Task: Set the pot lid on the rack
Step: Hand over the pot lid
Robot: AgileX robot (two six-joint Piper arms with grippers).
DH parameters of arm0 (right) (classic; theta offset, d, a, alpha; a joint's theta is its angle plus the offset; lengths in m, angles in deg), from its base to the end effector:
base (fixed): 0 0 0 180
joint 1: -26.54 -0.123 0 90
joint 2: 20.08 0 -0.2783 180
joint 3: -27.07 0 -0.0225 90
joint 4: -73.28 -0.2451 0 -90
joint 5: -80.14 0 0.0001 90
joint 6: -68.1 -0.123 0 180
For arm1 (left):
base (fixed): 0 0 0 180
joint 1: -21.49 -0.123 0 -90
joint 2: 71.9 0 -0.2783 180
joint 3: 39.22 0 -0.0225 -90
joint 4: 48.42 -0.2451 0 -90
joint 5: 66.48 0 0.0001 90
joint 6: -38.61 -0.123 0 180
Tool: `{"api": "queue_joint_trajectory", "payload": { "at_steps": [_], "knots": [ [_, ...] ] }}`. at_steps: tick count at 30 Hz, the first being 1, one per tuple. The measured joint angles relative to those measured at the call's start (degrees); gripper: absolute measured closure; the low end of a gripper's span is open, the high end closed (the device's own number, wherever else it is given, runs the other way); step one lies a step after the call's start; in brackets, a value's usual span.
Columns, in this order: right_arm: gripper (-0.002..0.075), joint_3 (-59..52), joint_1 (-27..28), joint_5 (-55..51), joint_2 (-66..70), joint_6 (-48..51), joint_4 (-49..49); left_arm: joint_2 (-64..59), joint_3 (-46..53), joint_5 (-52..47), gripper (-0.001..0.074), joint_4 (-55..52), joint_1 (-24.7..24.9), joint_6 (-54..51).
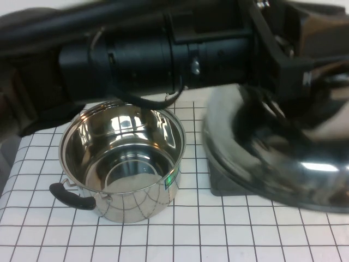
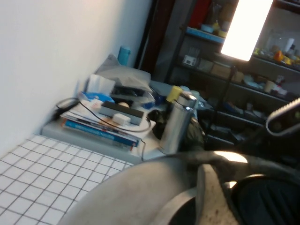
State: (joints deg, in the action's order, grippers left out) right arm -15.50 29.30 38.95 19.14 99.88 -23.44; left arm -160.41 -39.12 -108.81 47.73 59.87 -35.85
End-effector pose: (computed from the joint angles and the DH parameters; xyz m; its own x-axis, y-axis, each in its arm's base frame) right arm 0.1177 0.0749 0.3788 -0.4560 0.7197 -0.5235 -0.4558 0.3164 0.8320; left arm 0.2058 -0.2682 0.4407 -0.3099 -0.1374 -0.9408 0.9368 0.1248 -0.3268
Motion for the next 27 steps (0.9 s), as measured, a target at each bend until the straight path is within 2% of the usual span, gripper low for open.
{"api": "queue_joint_trajectory", "payload": {
  "at_steps": [3,7,9,13,18,20,23,27],
  "knots": [
    [0.0298,0.27,0.00,0.00,0.00,2.16,0.00,-1.64,0.00,-3.31,0.0412,0.00,0.00,0.00],
    [0.0510,0.74,0.00,-1.17,0.00,5.26,-1.32,-3.23,0.00,-4.66,0.0412,-0.84,0.00,-0.65],
    [0.0591,0.74,0.00,-1.59,0.00,6.56,-1.47,-3.59,-0.12,-4.37,0.0412,-1.27,0.00,-2.00],
    [0.0591,0.74,0.00,-2.14,0.00,11.35,-0.76,-3.59,-0.23,-4.25,0.0403,-3.86,0.00,-2.38],
    [0.0615,0.74,0.00,-2.36,0.00,17.48,0.94,-3.25,-0.23,-5.80,0.0275,-8.78,0.00,1.13],
    [0.0615,0.63,0.00,-2.75,0.00,20.07,1.06,-2.93,-0.23,-6.06,0.0256,-12.38,0.00,1.42],
    [0.0615,0.63,0.00,-3.21,0.00,22.70,1.06,-1.81,-0.23,-5.94,0.0275,-19.26,0.00,2.20],
    [0.0615,0.63,0.00,-1.83,0.31,24.14,1.06,1.32,-0.23,-4.42,0.0388,-32.34,-0.10,7.37]
  ]
}}
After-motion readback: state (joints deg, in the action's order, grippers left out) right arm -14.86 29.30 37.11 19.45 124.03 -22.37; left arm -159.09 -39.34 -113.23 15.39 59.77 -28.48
